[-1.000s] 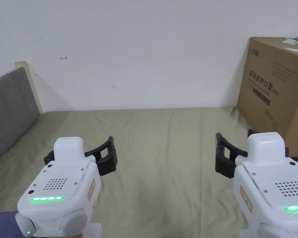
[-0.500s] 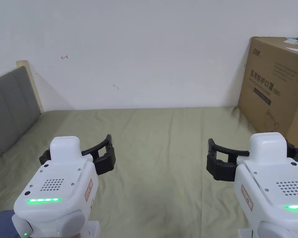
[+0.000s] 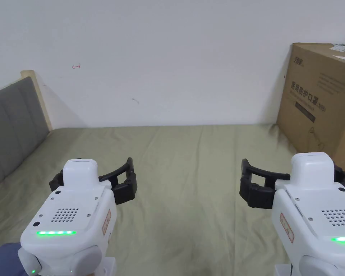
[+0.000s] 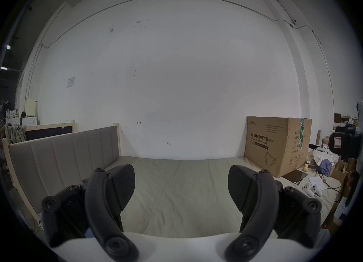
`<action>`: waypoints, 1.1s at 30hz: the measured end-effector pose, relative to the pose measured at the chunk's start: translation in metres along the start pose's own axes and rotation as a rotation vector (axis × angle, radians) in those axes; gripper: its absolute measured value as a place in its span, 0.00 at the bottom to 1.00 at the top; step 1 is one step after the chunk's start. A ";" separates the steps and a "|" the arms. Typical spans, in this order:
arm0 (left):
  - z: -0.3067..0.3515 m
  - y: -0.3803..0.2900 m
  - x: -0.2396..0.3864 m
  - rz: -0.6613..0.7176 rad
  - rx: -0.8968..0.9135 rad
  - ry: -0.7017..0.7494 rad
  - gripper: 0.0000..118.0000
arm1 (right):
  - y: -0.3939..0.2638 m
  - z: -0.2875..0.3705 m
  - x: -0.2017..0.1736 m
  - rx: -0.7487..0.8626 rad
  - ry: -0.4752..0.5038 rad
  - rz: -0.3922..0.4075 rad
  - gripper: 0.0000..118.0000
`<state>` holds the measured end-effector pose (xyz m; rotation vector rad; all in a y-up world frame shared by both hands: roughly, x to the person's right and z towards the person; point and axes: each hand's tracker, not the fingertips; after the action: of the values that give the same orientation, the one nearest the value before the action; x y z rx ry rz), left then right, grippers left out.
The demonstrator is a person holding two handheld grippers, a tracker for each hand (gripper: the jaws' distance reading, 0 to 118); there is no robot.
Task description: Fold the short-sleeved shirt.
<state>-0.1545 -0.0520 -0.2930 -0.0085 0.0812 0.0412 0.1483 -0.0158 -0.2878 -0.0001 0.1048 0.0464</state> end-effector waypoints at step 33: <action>0.000 0.004 0.001 -0.008 0.011 -0.002 0.83 | -0.001 0.000 0.003 0.028 -0.020 -0.003 1.00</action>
<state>-0.1541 -0.0479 -0.2928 0.0027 0.0790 0.0332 0.1508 -0.0168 -0.2885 0.0285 0.0856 0.0419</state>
